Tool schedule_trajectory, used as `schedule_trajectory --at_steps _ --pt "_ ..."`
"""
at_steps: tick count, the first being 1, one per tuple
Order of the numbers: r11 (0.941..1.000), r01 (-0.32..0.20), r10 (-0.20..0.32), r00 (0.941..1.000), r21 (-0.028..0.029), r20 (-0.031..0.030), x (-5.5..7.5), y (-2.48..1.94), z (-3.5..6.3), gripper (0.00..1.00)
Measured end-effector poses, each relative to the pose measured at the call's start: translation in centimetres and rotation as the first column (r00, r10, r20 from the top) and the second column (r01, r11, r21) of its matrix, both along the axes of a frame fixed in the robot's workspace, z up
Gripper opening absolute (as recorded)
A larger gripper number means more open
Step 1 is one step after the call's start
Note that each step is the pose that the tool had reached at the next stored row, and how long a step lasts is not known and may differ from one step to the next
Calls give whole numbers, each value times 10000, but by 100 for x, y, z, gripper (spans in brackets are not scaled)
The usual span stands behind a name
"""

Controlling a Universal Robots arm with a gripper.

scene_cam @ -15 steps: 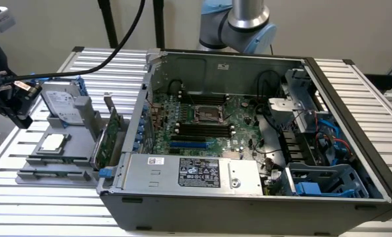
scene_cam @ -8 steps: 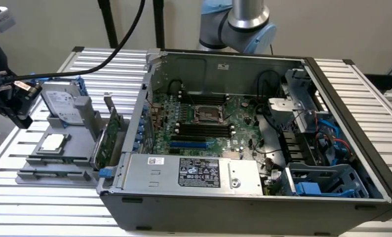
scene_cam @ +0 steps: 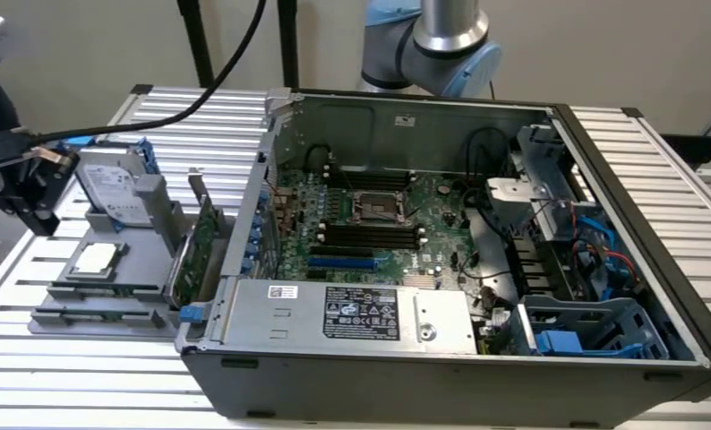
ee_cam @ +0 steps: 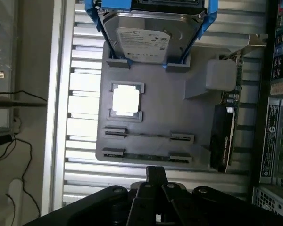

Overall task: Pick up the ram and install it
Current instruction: 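Pick up the ram and move it above insertion slot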

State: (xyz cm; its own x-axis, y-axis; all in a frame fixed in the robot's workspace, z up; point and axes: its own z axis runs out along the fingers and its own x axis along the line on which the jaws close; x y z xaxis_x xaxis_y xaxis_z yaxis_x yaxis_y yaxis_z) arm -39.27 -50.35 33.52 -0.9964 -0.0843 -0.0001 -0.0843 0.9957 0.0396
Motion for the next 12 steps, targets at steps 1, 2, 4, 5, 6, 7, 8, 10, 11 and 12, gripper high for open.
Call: schedule_trajectory --at_steps 1,2,4,5,6,7,8,10,11,12 --pt "9998 -186 186 9998 0 0 0 0 -6 0" --pt "9994 -359 359 9994 0 1 0 0 -12 0" --pt "9973 -730 730 9973 0 0 0 0 -25 0" --pt "9958 -915 915 9958 -1 0 0 0 -31 0" --pt "9940 -1094 1094 9940 0 1 0 0 -37 0" --pt "9920 -1266 1266 9920 -1 -1 0 0 -42 0" --pt "9893 -1462 1462 9893 -1 -1 0 0 -49 0" --pt "9834 -1816 1816 9834 0 0 0 0 -62 0" --pt "9801 -1987 1987 9801 0 1 0 0 -69 0" --pt "9763 -2163 2163 9763 0 0 0 0 -74 0"
